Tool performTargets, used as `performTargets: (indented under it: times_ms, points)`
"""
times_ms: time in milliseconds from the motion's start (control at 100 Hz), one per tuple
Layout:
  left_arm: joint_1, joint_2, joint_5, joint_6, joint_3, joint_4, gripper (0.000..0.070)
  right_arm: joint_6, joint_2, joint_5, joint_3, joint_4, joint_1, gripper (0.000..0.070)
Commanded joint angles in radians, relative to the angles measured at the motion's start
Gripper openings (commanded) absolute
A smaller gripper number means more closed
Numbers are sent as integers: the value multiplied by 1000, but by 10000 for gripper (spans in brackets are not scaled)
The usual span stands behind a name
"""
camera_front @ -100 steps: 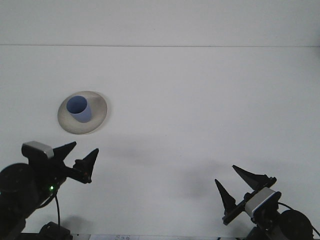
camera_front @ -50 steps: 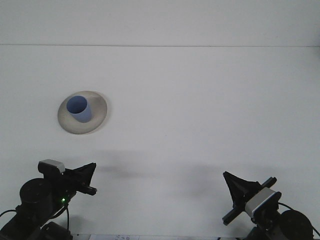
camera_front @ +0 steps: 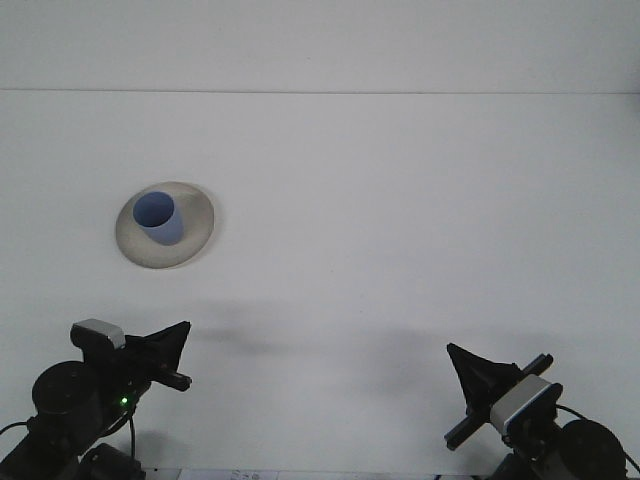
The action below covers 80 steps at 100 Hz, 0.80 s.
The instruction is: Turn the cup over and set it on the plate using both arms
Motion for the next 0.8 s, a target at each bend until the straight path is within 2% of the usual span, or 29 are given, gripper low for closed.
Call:
performTargets:
  times_ms: [0,110,290,350,390,460,590,790]
  points:
    - [-5,-1,2,-1,12,21,14,8,-1,1,10,12,8,4]
    - [11,-13,-33,31,10,66,13,8,-1,1,10,12,9,4]
    - [101,-104,-47,381,-141,242,13,8,-1,1,10,12,9,4]
    - [137,-158,-91,469,-248,327,13,8,-1,1,10,12,9,4]
    - [159,-195,-136,504,-318,372,13,8,-1,1,10,12,9,4]
    - [195,-262,-230,522,-426,423,13,8,-1,1,10,12,9,4]
    - [254,-362,-362,497,-564,472,13,8,-1,1,10,12,9,4]
    - [307,-380,-370,474,-634,490,13,8,-1,1,10,14,9,4]
